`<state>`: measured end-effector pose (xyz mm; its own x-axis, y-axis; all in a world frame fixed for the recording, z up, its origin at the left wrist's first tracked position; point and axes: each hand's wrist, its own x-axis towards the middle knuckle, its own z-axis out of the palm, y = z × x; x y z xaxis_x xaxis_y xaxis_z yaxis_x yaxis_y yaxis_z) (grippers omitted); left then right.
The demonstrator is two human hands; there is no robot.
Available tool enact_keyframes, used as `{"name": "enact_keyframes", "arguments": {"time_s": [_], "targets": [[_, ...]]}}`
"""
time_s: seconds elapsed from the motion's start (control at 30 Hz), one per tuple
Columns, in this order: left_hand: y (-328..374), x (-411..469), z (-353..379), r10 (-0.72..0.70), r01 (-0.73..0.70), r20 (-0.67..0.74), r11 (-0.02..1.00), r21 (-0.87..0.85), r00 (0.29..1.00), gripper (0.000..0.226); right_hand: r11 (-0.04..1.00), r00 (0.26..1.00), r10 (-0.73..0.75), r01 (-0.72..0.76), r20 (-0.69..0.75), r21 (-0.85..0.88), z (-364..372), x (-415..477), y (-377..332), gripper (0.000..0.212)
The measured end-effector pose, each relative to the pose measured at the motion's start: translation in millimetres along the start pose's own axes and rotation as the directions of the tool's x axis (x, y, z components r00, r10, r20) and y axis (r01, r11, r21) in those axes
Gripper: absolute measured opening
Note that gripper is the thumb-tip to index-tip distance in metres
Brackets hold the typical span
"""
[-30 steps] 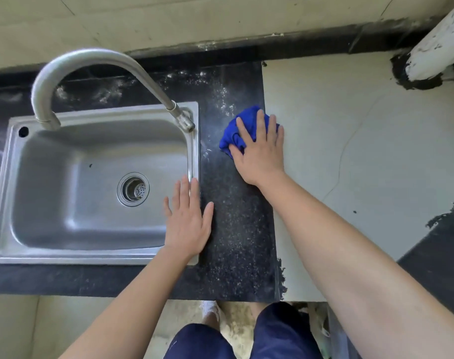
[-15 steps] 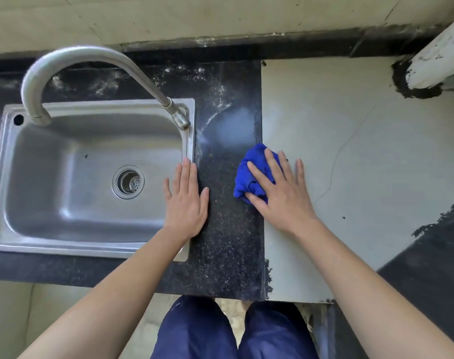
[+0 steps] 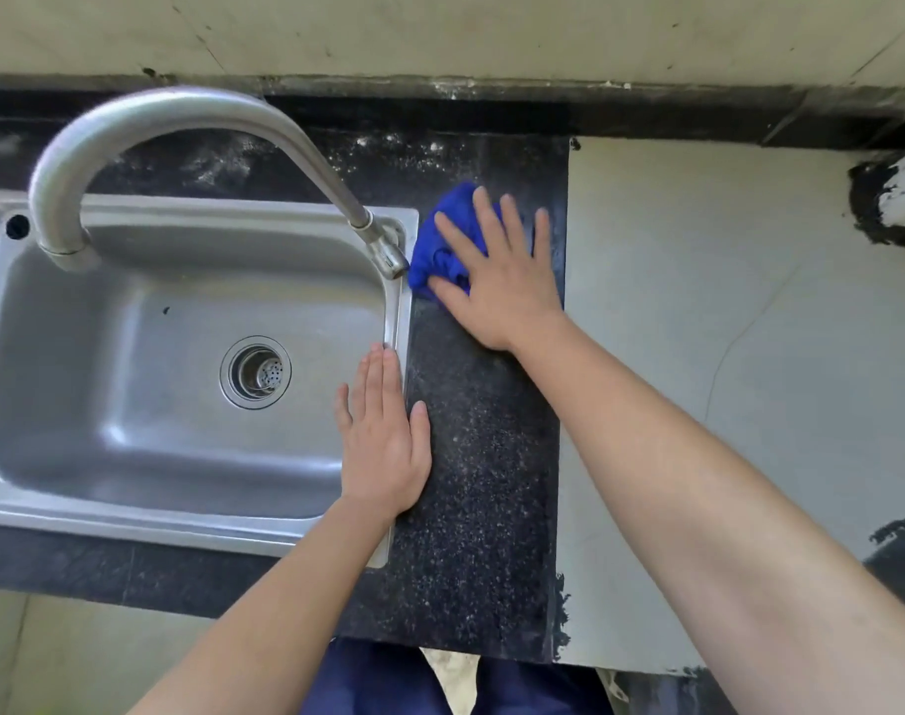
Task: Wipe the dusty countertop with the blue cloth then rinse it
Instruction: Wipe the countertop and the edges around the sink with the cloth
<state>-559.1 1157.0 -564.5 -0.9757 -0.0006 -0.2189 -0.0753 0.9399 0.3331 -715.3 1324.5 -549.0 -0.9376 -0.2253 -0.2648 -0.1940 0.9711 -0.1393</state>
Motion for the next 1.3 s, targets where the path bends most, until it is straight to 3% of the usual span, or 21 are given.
{"name": "enact_keyframes", "arguments": {"time_s": [0.2, 0.37, 0.43, 0.57, 0.67, 0.73, 0.9, 0.97, 1.03, 1.1, 1.2, 1.3], "targets": [[-1, 1, 0, 0.007, -0.007, -0.011, 1.0, 0.005, 1.0, 0.065, 0.986, 0.99, 0.137, -0.133, -0.03, 0.101, -3, 28, -6, 0.071], [-1, 1, 1, 0.025, -0.025, -0.006, 1.0, 0.005, 1.0, 0.07, 0.979, 0.981, -0.195, 0.196, -0.026, 0.062, 17, -51, 9, 0.07], [-3, 1, 1, 0.034, -0.034, -0.003, 0.999, 0.006, 0.999, 0.071, 0.968, 0.969, -0.248, 0.248, -0.01, 0.026, 17, -71, 36, 0.07], [0, 21, -4, 0.038, -0.038, -0.037, 0.999, -0.004, 0.999, 0.071, 1.0, 0.999, 0.028, -0.027, -0.032, 0.015, 0, -50, 69, 0.07], [4, 46, -6, 0.021, -0.021, -0.042, 1.0, -0.007, 0.999, 0.075, 0.972, 0.97, 0.224, -0.217, -0.089, 0.086, -8, -2, 47, 0.07], [6, 54, -5, 0.022, -0.022, -0.034, 1.0, -0.004, 0.999, 0.076, 0.961, 0.959, 0.264, -0.252, -0.108, 0.111, -8, 31, 22, 0.069], [7, 56, -3, 0.014, -0.014, -0.036, 1.0, -0.015, 0.999, 0.075, 0.986, 0.988, 0.088, -0.069, -0.128, 0.149, -10, 69, -41, 0.062], [7, 56, -3, 0.017, -0.018, -0.036, 1.0, -0.02, 0.999, 0.074, 0.984, 0.992, -0.045, 0.064, -0.118, 0.167, -15, 61, -33, 0.059], [8, 56, -4, 0.017, -0.017, -0.034, 1.0, -0.021, 0.999, 0.074, 0.973, 0.972, -0.122, 0.157, -0.202, 0.169, -19, 46, -7, 0.056], [9, 56, -4, 0.019, -0.019, -0.037, 1.0, -0.015, 0.999, 0.074, 0.973, 0.941, -0.002, 0.08, -0.338, 0.217, -19, 29, 30, 0.052], [9, 57, -5, 0.021, -0.022, -0.034, 1.0, -0.016, 0.999, 0.074, 0.926, 0.869, 0.319, -0.201, -0.379, 0.318, -20, 4, 75, 0.054], [10, 57, -6, 0.019, -0.02, -0.03, 1.0, -0.021, 0.999, 0.074, 0.903, 0.817, 0.423, -0.346, -0.392, 0.254, -15, 21, 74, 0.056]]}}
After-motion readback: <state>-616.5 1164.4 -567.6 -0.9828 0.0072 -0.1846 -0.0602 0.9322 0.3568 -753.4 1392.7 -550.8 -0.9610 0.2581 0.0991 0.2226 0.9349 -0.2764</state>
